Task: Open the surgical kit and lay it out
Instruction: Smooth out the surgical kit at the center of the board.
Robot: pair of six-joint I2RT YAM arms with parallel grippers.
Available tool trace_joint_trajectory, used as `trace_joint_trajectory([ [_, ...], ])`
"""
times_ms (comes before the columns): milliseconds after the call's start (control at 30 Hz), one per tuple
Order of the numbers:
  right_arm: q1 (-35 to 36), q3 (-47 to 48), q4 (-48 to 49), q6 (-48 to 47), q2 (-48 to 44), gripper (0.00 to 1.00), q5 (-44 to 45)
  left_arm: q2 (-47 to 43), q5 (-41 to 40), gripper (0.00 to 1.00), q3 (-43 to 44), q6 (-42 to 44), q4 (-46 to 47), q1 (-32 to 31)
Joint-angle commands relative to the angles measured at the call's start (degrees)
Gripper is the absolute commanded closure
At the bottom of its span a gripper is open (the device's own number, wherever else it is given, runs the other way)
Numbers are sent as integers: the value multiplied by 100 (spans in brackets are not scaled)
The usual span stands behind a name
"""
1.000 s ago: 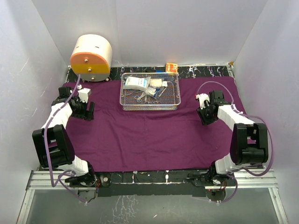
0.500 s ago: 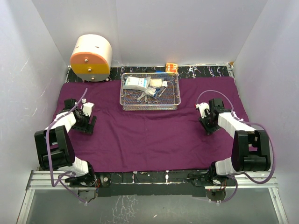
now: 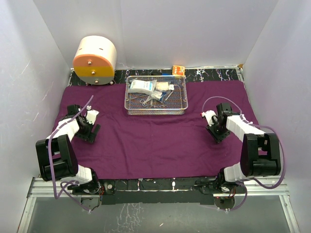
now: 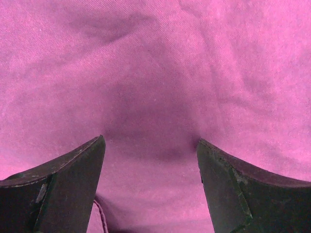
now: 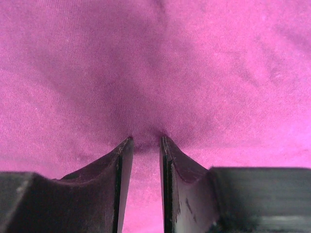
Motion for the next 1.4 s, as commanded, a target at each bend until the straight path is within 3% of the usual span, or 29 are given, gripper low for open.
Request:
trace_joint_trajectory([
  [0, 63, -75, -684, -399, 213, 72, -76, -88, -311, 25, 60, 297, -596, -2],
  [433, 68, 160, -1123, -622, -38, 72, 35, -256, -534, 25, 258, 609, -1443, -2],
  [600, 71, 717, -980, -356, -62, 70, -40, -375, -299, 25, 677, 506, -1903, -2],
  [733, 65, 1124, -985, -162, -118, 70, -120, -644, -640, 24, 471, 739, -2195, -7],
  [900, 71, 1338, -968, -45, -149, 69, -409, -1009, -1356, 23, -220, 1113, -1776, 15],
  [1100, 71, 1433, -976, -23, -1, 69, -412, -917, -1936, 24, -418, 1216, -1607, 180],
  [1367, 70, 1596, -963, -89, 67, 68, -687, -718, -2617, 28, -364, 1882, -1170, 1020],
])
